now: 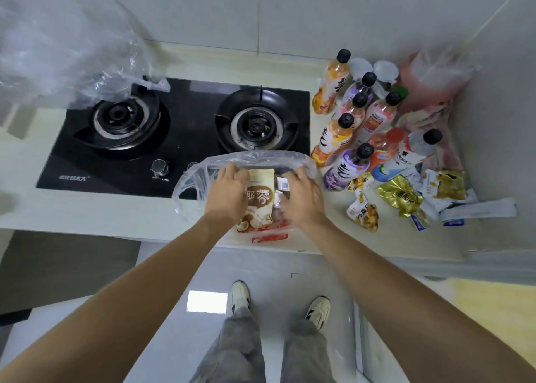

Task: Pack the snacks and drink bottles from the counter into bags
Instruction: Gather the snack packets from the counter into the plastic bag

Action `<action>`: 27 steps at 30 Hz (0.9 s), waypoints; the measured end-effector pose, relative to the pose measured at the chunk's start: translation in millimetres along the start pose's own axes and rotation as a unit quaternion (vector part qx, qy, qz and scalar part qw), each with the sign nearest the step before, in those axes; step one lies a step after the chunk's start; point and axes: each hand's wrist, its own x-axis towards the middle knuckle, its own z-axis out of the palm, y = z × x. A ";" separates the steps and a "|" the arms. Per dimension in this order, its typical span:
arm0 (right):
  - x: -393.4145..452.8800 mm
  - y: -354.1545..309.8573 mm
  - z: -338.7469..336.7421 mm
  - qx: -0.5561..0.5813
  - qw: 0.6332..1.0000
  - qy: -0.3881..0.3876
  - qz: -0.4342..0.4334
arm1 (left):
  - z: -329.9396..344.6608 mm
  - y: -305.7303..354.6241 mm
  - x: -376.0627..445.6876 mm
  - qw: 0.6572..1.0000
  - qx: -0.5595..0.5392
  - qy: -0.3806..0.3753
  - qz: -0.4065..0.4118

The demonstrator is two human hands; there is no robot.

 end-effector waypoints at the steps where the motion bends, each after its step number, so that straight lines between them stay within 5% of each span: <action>1: -1.2 0.9 0.7 0.000 1.000 -0.005 0.003 | 0.8 -0.9 0.2 1.000 0.010 0.001 0.002; 15: -68.1 52.5 -39.3 0.096 0.988 0.118 0.030 | 15.3 97.7 -16.2 0.977 -0.003 0.040 0.210; 27: -121.5 210.5 -54.4 0.104 0.974 0.088 0.181 | 91.7 225.3 -10.3 0.963 0.001 -0.090 0.253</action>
